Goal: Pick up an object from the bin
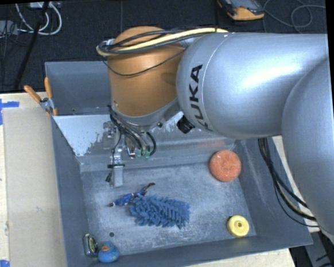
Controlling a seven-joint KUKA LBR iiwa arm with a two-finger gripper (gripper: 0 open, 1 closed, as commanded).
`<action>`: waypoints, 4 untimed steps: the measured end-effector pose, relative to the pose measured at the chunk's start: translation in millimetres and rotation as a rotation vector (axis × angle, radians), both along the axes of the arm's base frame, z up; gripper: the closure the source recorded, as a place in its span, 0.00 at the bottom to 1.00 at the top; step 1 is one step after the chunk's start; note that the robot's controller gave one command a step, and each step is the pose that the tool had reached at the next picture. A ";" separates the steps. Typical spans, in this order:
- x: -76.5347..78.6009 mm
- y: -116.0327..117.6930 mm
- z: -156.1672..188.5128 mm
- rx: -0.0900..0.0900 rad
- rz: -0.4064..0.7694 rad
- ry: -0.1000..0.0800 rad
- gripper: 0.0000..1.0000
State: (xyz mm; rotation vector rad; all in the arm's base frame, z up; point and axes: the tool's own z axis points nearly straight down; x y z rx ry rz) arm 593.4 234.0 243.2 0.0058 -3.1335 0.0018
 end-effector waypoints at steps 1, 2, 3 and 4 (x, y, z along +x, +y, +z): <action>1.3 -1.5 5.3 0.002 -0.005 -0.007 0.00; -2.4 -36.6 -71.3 0.002 -0.014 -0.009 0.00; -24.4 -70.3 -83.9 -0.002 -0.092 -0.001 0.00; -25.7 -86.5 -106.2 0.002 0.022 -0.010 0.00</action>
Offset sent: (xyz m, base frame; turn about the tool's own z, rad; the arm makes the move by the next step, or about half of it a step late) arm -0.0073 -0.0850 -0.1732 0.0303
